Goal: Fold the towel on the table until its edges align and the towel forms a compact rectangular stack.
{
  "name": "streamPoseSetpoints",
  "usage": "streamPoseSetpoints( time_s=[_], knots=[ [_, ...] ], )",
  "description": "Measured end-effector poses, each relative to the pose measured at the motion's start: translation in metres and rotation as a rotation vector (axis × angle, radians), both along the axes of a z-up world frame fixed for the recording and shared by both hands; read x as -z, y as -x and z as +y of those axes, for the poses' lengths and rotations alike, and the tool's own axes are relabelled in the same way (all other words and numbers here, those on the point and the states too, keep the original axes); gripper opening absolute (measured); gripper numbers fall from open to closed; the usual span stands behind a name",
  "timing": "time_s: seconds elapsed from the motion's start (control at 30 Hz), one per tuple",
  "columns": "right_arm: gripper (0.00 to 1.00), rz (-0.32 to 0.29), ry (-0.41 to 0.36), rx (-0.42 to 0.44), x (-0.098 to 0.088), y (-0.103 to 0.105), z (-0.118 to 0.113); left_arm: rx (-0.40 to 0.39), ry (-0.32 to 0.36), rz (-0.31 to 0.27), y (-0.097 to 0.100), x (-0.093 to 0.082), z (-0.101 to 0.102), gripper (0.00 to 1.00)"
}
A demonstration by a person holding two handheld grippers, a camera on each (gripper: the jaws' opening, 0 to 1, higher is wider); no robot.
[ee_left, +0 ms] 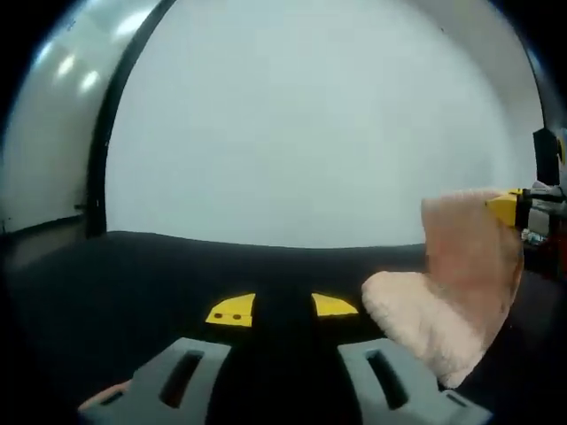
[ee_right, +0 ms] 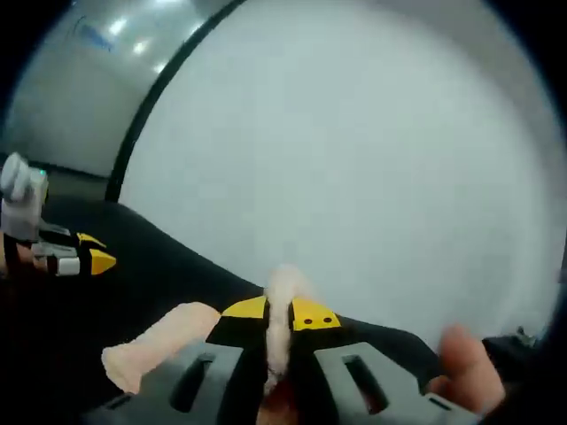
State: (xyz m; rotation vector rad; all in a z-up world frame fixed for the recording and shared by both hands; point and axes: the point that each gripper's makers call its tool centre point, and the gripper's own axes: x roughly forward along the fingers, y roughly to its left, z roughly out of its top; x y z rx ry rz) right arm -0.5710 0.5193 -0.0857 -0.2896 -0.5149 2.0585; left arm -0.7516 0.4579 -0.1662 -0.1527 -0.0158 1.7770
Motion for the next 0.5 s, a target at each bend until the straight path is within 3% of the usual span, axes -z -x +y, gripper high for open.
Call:
streamPoseSetpoints(
  time_s=[0.03, 0.1, 0.17, 0.2, 0.5],
  knots=[
    [0.05, -0.059, -0.013, -0.006, 0.009, 0.01, -0.003, 0.001, -0.002, -0.004, 0.002, 0.0, 0.001, 0.26],
    [0.05, -0.086, -0.004, -0.033, 0.024, 0.026, -0.013, -0.001, -0.005, -0.007, 0.003, -0.001, 0.002, 0.26],
    [0.05, -0.135, -0.052, -0.039, 0.03, 0.034, -0.02, 0.001, -0.003, -0.007, 0.004, -0.001, 0.004, 0.26],
    [0.05, -0.145, -0.055, -0.047, 0.035, 0.044, -0.019, 0.002, -0.003, -0.006, 0.005, -0.001, 0.005, 0.26],
    [0.05, -0.208, -0.021, -0.098, 0.07, 0.062, -0.034, 0.015, 0.001, -0.026, 0.008, 0.002, 0.009, 0.26]
  ],
)
